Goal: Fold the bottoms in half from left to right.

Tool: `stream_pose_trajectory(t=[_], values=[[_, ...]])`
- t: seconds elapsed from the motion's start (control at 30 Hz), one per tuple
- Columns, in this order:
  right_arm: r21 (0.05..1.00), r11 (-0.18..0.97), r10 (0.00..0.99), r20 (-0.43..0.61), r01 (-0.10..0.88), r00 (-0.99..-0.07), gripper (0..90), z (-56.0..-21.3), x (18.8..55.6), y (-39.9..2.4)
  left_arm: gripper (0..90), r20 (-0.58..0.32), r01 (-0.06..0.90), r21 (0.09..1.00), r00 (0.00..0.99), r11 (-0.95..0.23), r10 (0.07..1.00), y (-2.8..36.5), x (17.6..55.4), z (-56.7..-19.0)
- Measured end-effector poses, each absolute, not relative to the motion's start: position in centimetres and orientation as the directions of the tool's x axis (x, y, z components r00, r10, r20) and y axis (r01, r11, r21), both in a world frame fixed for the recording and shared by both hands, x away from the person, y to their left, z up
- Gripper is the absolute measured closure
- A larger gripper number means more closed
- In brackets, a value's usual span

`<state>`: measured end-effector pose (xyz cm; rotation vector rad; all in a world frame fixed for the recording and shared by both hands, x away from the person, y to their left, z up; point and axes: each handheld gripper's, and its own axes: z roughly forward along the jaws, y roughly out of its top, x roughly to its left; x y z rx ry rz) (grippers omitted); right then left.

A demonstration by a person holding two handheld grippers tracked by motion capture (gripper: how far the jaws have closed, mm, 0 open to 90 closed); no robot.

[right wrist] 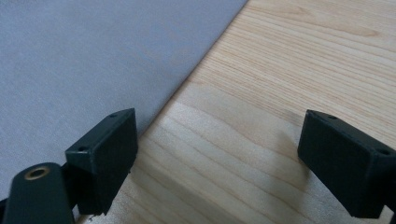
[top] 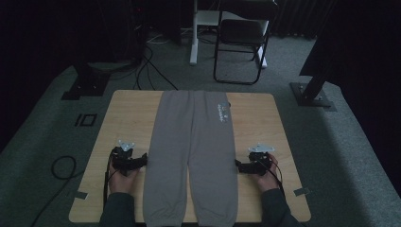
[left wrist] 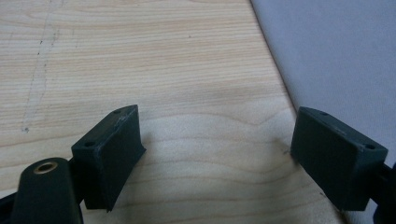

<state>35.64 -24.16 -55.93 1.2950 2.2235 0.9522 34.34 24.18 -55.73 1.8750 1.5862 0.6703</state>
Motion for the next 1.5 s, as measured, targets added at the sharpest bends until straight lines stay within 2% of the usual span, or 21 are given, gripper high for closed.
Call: stream_pose_trajectory(t=[0.17, 0.47, 0.6, 0.77, 1.03, 1.17, 1.23, 1.3, 1.33, 1.37, 1.43, 1.5], values=[[0.723, 0.343, 0.868, 0.001, 0.600, -0.496, 12.1, -55.9, 35.7, -24.2, 22.8, 0.003, 0.684, 0.721, 0.160, -0.113, 0.987, 24.6, 33.9, -55.6], [0.723, 0.343, 0.868, 0.001, 0.600, -0.497, 12.2, -55.9, 35.7, -24.2, 47.3, -0.013, 0.684, 0.724, 0.149, -0.093, 0.989, 24.9, 32.6, -55.1], [0.723, 0.343, 0.867, 0.000, 0.599, -0.497, 12.2, -55.9, 35.7, -24.2, 48.6, -0.047, 0.638, 0.765, 0.180, -0.081, 0.982, 24.3, 31.1, -53.9], [0.723, 0.342, 0.868, 0.001, 0.600, -0.497, 12.3, -55.9, 35.7, -24.2, 47.5, -0.135, 0.655, 0.754, 0.227, -0.049, 0.965, 23.3, 30.3, -53.8], [0.723, 0.342, 0.868, 0.001, 0.600, -0.497, 12.4, -55.9, 35.7, -24.2, 45.3, -0.082, 0.686, 0.714, 0.280, -0.140, 0.957, 21.3, 30.0, -54.7], [0.724, 0.341, 0.868, 0.001, 0.600, -0.496, 12.8, -55.9, 35.6, -24.2, 45.2, -0.003, 0.682, 0.699, 0.301, -0.213, 0.954, 20.1, 29.7, -55.1], [0.724, 0.341, 0.869, 0.001, 0.600, -0.495, 13.2, -55.9, 35.6, -24.2, 53.6, -0.008, 0.678, 0.704, 0.306, -0.212, 0.952, 20.1, 29.6, -55.0], [0.724, 0.340, 0.869, 0.001, 0.600, -0.494, 13.4, -55.9, 35.6, -24.2, 70.2, -0.011, 0.681, 0.701, 0.308, -0.212, 0.951, 20.2, 29.6, -54.9], [0.725, 0.340, 0.870, 0.001, 0.599, -0.494, 13.6, -55.9, 35.5, -24.2, 70.2, -0.026, 0.694, 0.693, 0.296, -0.196, 0.955, 20.9, 29.7, -54.8], [0.725, 0.340, 0.869, 0.000, 0.599, -0.494, 13.8, -55.9, 35.5, -24.2, 79.4, -0.031, 0.700, 0.690, 0.285, -0.186, 0.958, 21.4, 29.8, -54.8], [0.726, 0.340, 0.869, 0.000, 0.598, -0.495, 13.9, -55.9, 35.4, -24.2, 85.1, -0.050, 0.712, 0.685, 0.254, -0.152, 0.966, 22.6, 29.9, -54.7], [0.726, 0.338, 0.870, 0.000, 0.598, -0.493, 14.2, -55.9, 35.3, -24.2, 86.8, -0.062, 0.720, 0.683, 0.224, -0.122, 0.973, 23.6, 29.8, -54.7]])
